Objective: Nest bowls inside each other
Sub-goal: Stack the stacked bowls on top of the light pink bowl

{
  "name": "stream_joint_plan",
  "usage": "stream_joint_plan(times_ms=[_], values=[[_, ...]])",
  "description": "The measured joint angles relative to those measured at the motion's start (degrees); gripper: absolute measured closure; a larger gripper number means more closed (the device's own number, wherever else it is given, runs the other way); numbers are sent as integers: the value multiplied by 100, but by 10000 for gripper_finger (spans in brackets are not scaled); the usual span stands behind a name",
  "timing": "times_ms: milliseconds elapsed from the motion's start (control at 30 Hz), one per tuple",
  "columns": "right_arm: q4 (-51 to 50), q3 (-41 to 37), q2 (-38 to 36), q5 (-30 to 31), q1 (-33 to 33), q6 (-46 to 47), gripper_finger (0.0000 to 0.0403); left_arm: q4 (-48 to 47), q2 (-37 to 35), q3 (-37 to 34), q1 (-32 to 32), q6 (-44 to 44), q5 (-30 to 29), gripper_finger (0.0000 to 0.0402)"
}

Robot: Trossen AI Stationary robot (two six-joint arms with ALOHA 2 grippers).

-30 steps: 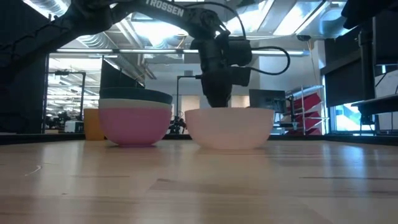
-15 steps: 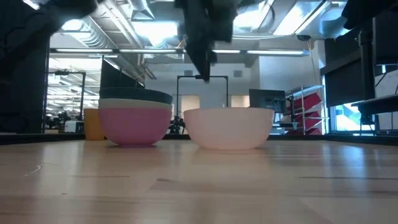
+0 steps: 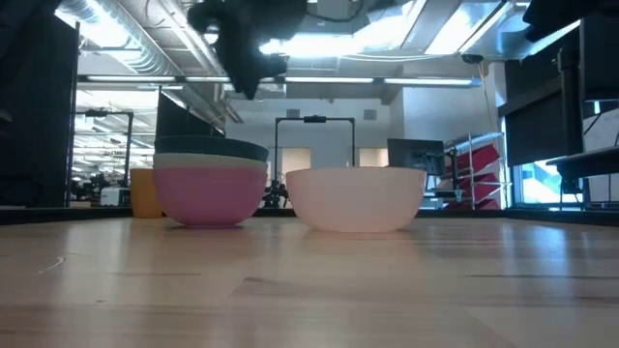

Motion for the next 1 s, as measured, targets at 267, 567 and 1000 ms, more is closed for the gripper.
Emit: stream_joint_plan(times_ms=[267, 567, 1000], values=[[85, 0, 0, 53, 0, -242, 262, 1048, -83, -715, 171, 1002, -89, 284], [170, 0, 0, 5, 0, -263, 262, 1561, -82, -1046, 175, 1165, -131, 284], [215, 0, 0, -36, 0, -281, 262, 1720, -81, -1547, 204, 1243, -134, 284]])
